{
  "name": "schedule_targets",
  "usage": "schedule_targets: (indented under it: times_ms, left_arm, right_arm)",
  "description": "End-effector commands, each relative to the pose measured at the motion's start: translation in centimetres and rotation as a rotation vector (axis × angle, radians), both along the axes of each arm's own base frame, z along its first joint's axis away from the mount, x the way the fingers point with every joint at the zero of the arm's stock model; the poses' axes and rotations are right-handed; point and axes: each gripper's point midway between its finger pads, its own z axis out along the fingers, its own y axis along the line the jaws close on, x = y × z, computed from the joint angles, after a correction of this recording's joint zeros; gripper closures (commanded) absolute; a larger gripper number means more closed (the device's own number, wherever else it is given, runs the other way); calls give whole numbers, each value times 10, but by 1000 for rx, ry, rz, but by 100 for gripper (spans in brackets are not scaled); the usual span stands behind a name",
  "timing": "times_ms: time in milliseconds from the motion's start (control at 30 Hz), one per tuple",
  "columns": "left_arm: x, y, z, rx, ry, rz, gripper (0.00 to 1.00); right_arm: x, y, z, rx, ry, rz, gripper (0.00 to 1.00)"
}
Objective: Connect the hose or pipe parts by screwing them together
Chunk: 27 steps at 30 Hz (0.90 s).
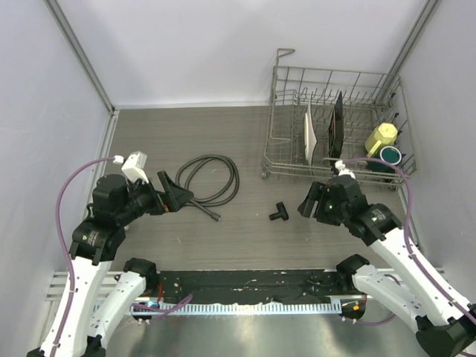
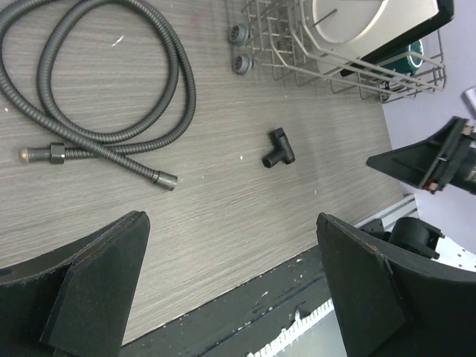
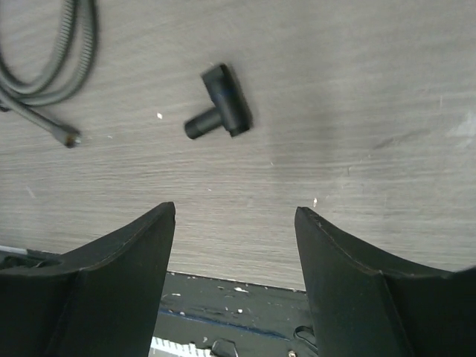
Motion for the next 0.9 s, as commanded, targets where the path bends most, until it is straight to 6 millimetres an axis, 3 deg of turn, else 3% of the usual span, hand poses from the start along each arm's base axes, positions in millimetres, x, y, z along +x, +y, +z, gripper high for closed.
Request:
schedule_targets:
  times_ms: [0, 67, 233, 300, 400, 567, 700, 867]
  left_arm:
    - [0, -5, -2, -13, -20, -38, 0]
    - [-3, -8, -3, -21, -9, -52, 0]
    - [-9, -4, 2, -7, -34, -49, 0]
    - [-11, -2, 3, -1, -38, -47, 0]
    - [-13, -2, 1, 1, -29, -50, 0]
    - [-14, -4, 0, -12, -22, -52, 0]
    - [-14, -4, 4, -18, -25, -53, 0]
    - [-13, -4, 6, -19, -32, -52, 0]
  right_arm:
    - [15, 18, -36, 81, 21, -62, 30]
    - [22, 21, -52, 39, 27, -83, 33]
    - [43, 21, -70, -130, -12, -52, 33]
    - [49, 34, -82, -134, -16, 21, 38]
    - [55, 35, -94, -167, -15, 17, 38]
    - [66, 49, -93, -85, -79, 4, 38]
    - [63, 41, -105, -127, -46, -20, 38]
    - [53, 46, -116, -108, -19, 34, 38]
